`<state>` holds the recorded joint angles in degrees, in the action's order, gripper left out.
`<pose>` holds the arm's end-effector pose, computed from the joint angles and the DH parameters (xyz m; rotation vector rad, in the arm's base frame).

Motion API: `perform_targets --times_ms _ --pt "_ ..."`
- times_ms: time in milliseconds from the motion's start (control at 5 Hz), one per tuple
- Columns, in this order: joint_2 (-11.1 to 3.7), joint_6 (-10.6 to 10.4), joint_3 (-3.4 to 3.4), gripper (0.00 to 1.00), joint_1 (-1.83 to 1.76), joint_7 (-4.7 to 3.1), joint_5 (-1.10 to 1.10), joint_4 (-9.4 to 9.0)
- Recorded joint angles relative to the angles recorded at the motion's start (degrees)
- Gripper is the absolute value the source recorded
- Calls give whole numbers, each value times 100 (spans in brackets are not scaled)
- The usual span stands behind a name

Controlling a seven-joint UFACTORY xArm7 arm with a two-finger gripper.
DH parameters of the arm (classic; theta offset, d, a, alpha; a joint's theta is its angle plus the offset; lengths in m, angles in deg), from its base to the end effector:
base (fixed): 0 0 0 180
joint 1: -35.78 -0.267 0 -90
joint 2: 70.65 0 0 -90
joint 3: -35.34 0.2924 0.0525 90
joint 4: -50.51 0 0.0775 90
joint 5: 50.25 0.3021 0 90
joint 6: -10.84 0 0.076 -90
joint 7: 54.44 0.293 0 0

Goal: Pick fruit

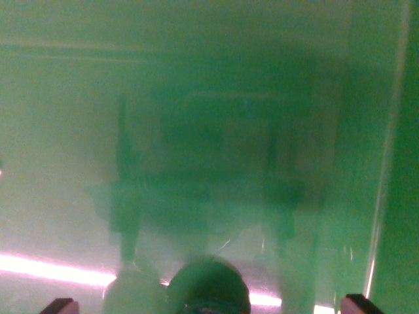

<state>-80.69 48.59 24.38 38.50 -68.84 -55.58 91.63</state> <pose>0.3530 -0.1044 0.0291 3.0761 0.1391 -0.2032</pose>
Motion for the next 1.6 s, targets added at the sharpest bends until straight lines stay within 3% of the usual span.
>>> perform_targets --times_ms 200,400,1600 --pt "-12 -56 -6 0 5 -9 -1 -47" --pt "-18 -82 -9 100 8 -14 -2 -68" --pt "-14 -73 -9 100 7 -14 -2 -63"
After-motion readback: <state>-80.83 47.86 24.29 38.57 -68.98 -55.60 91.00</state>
